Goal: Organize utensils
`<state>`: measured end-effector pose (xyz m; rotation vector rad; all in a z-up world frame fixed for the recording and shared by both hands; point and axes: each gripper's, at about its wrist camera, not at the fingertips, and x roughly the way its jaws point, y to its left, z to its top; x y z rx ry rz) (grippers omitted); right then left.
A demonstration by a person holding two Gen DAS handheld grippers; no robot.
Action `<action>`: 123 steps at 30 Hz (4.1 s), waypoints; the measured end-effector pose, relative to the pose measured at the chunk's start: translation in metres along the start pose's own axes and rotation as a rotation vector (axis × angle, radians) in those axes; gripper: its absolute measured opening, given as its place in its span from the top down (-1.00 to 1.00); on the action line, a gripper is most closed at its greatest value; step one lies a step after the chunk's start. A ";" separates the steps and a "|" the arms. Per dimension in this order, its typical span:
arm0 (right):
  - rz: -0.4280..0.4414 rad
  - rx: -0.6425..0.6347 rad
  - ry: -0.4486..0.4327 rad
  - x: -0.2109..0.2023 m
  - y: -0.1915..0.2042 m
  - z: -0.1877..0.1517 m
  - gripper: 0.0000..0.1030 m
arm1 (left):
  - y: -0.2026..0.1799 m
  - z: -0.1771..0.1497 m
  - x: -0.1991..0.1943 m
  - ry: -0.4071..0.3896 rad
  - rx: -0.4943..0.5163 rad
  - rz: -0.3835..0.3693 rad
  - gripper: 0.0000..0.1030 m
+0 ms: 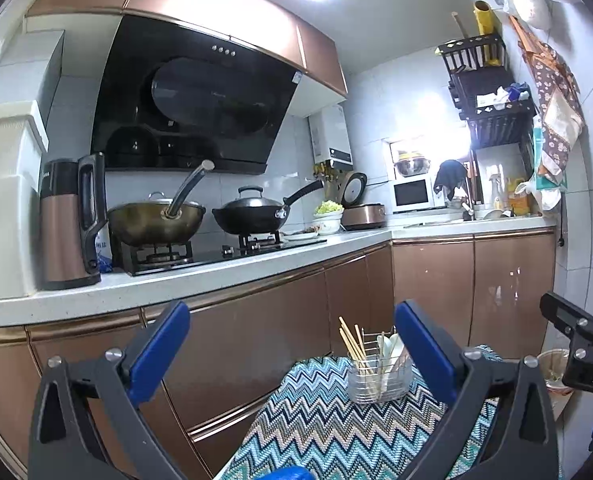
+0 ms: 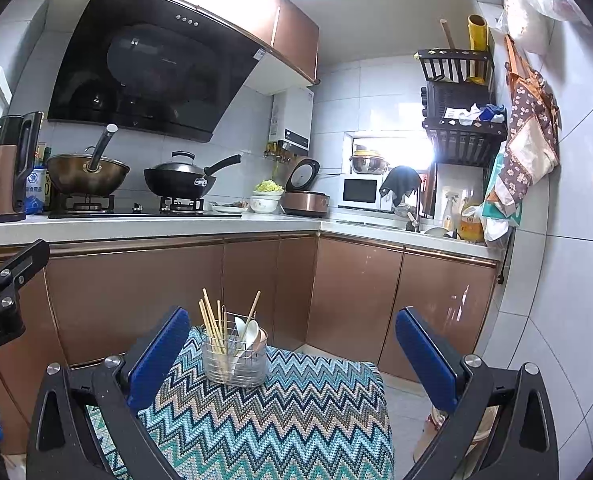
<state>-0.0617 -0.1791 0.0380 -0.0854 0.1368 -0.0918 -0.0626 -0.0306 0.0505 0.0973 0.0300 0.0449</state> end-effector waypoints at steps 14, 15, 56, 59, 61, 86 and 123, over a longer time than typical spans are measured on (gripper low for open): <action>0.011 0.009 0.012 0.009 -0.002 -0.003 -1.00 | 0.003 -0.007 0.007 0.027 -0.034 0.020 -1.00; 0.010 0.008 0.014 0.011 -0.002 -0.003 -1.00 | 0.002 -0.008 0.009 0.030 -0.031 0.020 -1.00; 0.042 0.074 0.054 0.039 -0.023 -0.030 -1.00 | -0.019 -0.027 0.036 0.119 0.025 0.013 -1.00; 0.039 0.075 0.052 0.036 -0.024 -0.030 -1.00 | -0.019 -0.027 0.036 0.120 0.021 0.010 -1.00; 0.036 0.072 0.050 0.035 -0.024 -0.030 -1.00 | -0.019 -0.027 0.035 0.119 0.015 0.009 -1.00; 0.034 0.099 0.053 0.033 -0.032 -0.034 -1.00 | -0.028 -0.031 0.029 0.117 0.049 -0.014 -1.00; 0.030 0.102 0.067 0.034 -0.037 -0.040 -1.00 | -0.029 -0.038 0.035 0.140 0.060 -0.017 -1.00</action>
